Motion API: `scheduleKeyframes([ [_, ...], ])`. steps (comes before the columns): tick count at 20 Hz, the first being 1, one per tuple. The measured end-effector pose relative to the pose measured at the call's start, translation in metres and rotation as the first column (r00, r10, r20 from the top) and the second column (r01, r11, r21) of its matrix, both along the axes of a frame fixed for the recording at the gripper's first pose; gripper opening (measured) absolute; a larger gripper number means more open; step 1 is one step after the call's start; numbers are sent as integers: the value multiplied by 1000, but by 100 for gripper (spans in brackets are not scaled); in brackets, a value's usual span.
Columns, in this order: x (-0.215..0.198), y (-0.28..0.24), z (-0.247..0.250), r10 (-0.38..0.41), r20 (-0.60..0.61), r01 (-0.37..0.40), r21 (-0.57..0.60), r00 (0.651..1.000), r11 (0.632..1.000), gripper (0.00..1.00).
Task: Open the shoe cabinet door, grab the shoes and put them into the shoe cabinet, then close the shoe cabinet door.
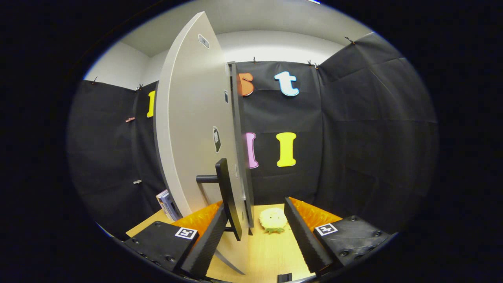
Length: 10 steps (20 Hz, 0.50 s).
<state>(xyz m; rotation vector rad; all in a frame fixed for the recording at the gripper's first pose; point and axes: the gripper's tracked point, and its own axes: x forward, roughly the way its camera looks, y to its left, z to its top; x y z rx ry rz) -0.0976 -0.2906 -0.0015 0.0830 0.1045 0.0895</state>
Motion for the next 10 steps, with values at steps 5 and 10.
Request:
scheduleKeyframes([
  [5,1,55,-2,66,9,-66,1,998,998,93],
  [10,7,107,-3,87,25,-88,43,996,995,93],
])
